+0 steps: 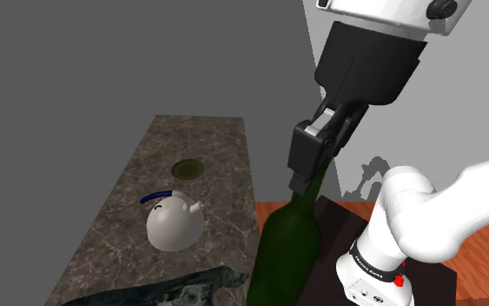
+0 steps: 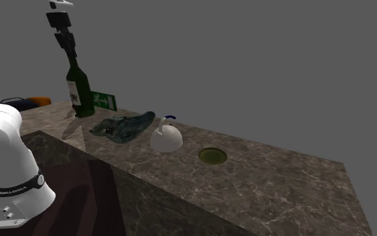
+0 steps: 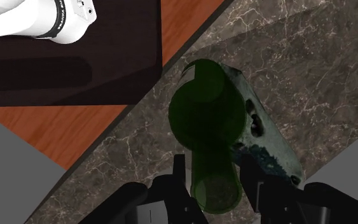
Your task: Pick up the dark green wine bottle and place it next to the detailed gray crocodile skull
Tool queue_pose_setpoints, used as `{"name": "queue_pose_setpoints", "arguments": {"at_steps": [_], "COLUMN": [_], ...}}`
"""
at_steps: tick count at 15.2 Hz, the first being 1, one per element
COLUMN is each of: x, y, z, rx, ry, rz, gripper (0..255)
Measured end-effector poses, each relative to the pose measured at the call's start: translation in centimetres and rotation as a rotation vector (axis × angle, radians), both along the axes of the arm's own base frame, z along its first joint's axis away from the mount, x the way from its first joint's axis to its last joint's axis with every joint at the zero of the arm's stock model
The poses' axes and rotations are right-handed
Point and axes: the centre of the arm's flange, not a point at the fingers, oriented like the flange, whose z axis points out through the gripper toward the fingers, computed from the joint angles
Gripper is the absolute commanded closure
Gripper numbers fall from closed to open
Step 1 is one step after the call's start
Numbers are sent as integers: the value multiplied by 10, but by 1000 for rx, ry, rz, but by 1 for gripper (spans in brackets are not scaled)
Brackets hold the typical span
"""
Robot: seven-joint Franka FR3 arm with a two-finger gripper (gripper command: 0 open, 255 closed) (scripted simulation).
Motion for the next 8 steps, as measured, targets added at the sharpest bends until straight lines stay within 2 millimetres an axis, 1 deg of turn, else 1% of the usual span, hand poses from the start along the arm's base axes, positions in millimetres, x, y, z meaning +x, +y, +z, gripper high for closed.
{"name": "queue_pose_setpoints", "arguments": {"at_steps": [8], "x": [-1], "y": [0], "z": [-41], "rx": [0], "ry": [0], "rz": [0], "gripper": [255]}}
